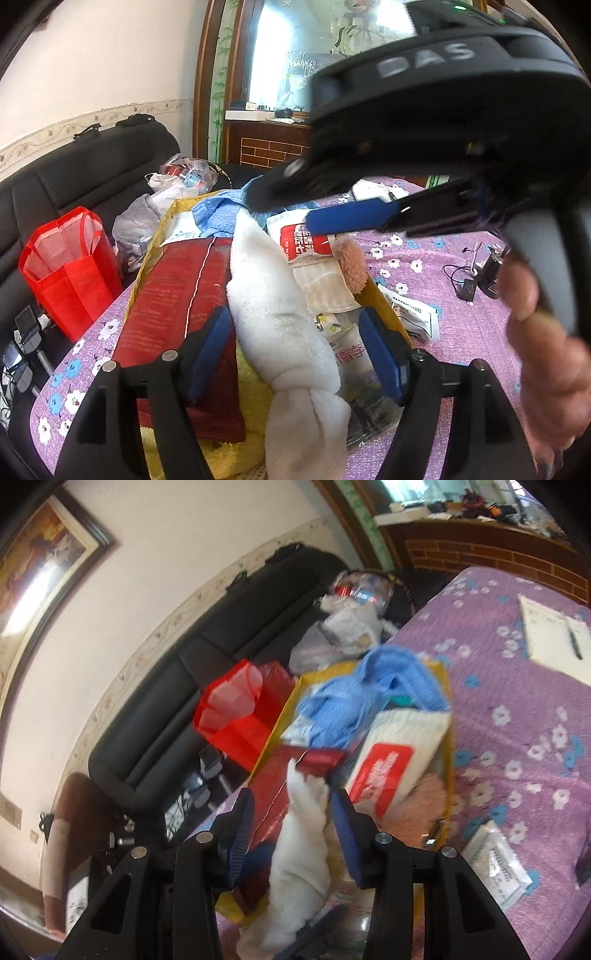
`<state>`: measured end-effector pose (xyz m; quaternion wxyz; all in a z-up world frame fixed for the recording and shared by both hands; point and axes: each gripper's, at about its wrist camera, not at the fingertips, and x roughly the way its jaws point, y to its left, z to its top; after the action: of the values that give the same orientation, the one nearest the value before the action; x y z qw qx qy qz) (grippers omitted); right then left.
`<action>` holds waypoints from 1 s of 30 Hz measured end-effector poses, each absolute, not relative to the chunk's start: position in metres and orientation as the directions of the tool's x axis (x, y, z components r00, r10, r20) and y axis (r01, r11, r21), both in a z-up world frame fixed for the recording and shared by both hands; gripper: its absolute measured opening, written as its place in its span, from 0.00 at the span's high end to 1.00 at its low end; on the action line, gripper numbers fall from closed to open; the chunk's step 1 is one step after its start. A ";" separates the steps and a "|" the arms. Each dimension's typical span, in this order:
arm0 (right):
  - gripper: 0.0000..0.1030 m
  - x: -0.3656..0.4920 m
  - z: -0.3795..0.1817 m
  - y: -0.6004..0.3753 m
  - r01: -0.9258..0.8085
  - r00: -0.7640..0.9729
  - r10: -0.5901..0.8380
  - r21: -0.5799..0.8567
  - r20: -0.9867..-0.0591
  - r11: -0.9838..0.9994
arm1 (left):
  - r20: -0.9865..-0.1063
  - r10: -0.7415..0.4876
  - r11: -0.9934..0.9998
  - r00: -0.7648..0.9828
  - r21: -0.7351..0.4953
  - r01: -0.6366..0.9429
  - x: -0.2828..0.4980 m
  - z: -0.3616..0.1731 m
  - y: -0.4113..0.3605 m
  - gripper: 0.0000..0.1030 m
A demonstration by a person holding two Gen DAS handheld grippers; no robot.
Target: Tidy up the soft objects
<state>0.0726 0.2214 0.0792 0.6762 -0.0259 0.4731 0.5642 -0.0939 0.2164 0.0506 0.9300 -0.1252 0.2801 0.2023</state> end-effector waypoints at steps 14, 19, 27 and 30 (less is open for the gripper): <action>0.43 0.090 0.038 0.207 -0.736 -0.032 0.685 0.481 -0.728 0.477 | -0.563 0.327 0.885 0.759 -0.098 -0.454 -0.093 0.057 0.209 0.23; 0.40 0.093 0.044 0.200 -0.733 -0.047 0.712 0.508 -0.701 0.452 | -0.567 0.330 0.894 0.755 -0.069 -0.442 -0.092 0.055 0.203 0.21; 0.40 0.083 0.059 0.177 -0.749 0.048 0.725 0.456 -0.687 0.481 | -0.569 0.376 0.875 0.731 -0.041 -0.482 -0.089 0.055 0.206 0.19; 0.40 0.078 0.061 0.170 -0.751 0.060 0.733 0.453 -0.678 0.480 | -0.572 0.387 0.872 0.723 -0.028 -0.489 -0.090 0.056 0.205 0.19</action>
<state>0.0776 0.1701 0.0607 0.7281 -0.0099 0.4584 0.5096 -0.0904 0.2047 0.0563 0.9239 -0.0888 0.2870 0.2371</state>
